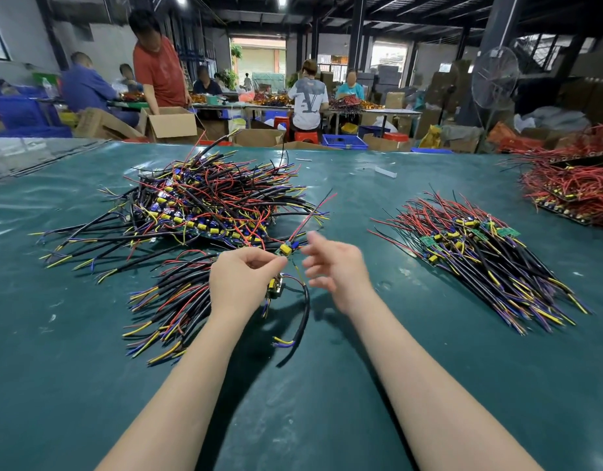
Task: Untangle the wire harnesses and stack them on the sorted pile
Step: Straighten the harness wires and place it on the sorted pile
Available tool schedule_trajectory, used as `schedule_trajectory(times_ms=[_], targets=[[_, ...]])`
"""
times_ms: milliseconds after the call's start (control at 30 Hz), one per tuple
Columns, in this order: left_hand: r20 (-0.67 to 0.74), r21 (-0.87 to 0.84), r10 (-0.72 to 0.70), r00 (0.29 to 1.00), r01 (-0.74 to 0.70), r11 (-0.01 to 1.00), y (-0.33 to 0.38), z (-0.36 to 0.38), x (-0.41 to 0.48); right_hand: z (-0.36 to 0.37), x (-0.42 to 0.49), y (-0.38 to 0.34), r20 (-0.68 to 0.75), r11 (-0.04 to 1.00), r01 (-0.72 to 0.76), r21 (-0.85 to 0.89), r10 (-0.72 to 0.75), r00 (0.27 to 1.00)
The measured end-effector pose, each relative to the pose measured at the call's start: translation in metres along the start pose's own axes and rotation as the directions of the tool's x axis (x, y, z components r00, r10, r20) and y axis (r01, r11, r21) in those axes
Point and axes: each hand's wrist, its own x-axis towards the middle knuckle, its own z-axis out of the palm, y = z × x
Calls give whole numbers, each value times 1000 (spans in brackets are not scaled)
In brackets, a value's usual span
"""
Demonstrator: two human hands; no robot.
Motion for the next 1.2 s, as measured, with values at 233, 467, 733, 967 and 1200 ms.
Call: schedule_trajectory(times_ms=[233, 467, 733, 967, 1200], targets=[[45, -29, -10, 999, 11, 1000, -4, 5, 0, 10, -7, 8, 108, 999, 18, 46, -22, 994], [153, -118, -100, 983, 119, 986, -5, 9, 3, 13, -6, 12, 52, 988, 155, 5, -155, 987], [150, -85, -67, 986, 80, 993, -4, 13, -2, 13, -6, 15, -92, 972, 91, 216, -72, 993], [39, 52, -3, 999, 1, 999, -3, 15, -7, 22, -7, 20, -183, 968, 61, 245, -16, 983], [-26, 140, 55, 998, -51, 989, 4, 23, -18, 28, -7, 26, -320, 994, 111, 2, -105, 942]])
